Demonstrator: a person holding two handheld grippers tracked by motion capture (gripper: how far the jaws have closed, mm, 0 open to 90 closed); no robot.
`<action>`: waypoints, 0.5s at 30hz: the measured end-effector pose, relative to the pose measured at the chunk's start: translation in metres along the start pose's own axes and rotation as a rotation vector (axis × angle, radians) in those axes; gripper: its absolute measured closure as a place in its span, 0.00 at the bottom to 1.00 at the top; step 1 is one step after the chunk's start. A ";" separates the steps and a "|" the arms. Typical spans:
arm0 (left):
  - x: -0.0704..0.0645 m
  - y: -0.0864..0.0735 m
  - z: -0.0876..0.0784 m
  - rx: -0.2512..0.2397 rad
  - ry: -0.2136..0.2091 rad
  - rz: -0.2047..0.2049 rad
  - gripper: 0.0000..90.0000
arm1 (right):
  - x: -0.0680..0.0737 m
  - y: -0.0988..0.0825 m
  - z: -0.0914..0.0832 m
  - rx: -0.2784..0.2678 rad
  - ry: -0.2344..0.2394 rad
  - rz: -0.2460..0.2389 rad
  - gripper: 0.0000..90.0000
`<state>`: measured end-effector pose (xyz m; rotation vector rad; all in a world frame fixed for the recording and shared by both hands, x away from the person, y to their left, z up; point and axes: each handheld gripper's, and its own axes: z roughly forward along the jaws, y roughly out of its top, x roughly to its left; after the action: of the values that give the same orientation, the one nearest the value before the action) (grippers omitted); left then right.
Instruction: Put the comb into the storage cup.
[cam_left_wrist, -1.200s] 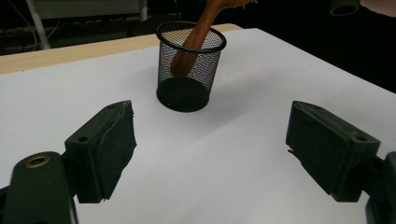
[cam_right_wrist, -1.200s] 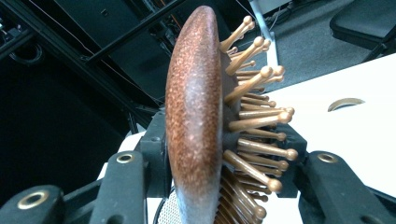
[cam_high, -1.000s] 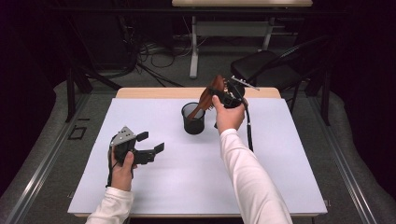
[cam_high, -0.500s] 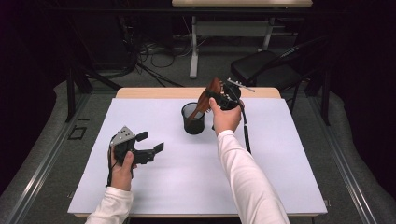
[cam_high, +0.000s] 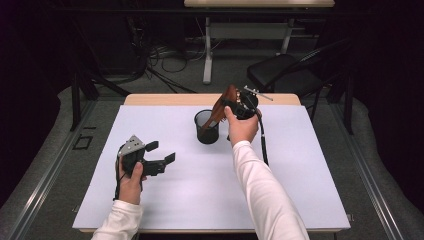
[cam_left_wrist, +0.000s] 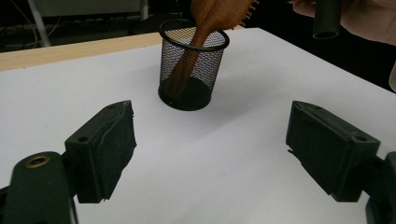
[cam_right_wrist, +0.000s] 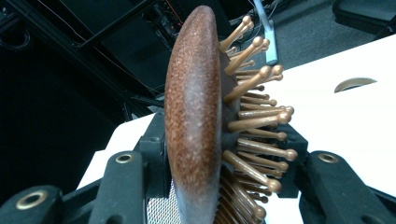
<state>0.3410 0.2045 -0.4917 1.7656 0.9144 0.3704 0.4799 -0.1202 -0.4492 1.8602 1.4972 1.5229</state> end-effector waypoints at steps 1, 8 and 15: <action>0.000 0.000 0.000 0.000 0.000 0.001 0.18 | 0.000 0.000 0.000 0.000 0.000 -0.002 0.56; 0.000 0.000 0.000 0.002 0.000 0.002 0.18 | 0.001 -0.001 0.000 -0.002 0.000 -0.006 0.56; 0.000 0.000 0.000 0.004 0.001 0.003 0.18 | 0.001 -0.001 0.000 -0.004 0.002 -0.014 0.55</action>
<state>0.3412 0.2043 -0.4919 1.7703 0.9136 0.3713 0.4795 -0.1190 -0.4501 1.8427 1.5031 1.5211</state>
